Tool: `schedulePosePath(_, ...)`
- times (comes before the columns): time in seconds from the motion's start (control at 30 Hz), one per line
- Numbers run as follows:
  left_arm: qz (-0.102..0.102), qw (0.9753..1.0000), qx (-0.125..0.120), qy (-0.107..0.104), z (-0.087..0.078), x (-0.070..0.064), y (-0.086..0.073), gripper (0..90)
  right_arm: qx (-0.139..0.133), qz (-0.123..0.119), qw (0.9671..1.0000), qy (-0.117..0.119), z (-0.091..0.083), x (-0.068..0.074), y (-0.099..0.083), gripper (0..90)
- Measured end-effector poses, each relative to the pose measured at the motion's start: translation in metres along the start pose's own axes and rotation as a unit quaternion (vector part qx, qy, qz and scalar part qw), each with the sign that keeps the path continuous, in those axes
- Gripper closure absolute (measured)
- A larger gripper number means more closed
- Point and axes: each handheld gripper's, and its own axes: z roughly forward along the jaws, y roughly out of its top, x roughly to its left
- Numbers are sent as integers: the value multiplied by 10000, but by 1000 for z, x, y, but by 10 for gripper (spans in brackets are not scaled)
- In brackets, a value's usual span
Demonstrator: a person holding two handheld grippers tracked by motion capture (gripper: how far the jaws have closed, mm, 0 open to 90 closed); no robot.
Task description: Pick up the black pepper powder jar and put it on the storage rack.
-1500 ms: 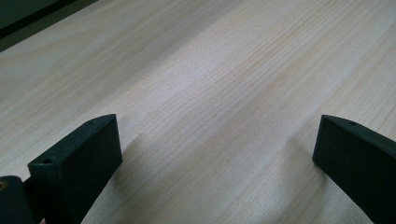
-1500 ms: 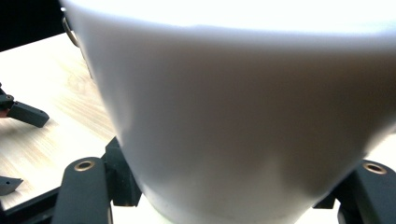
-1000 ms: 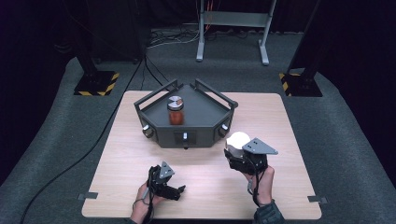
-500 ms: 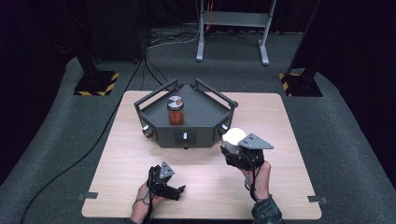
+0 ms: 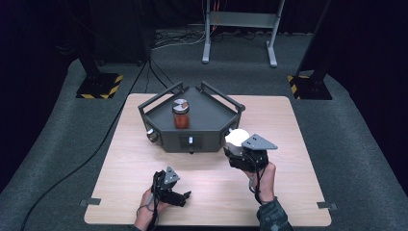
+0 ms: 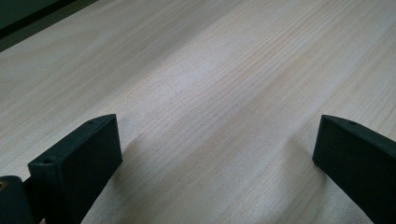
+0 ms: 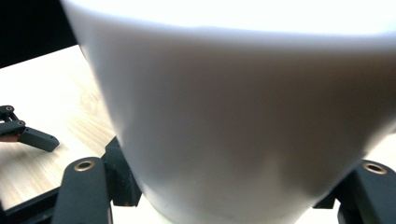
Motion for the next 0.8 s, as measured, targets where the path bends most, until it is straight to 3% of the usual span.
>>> schedulePosePath(0.8, -2, 10000, 3, 1, 0, 0, 0, 8, 68, 14, 9999, 120, 12, -8, 15, 300)
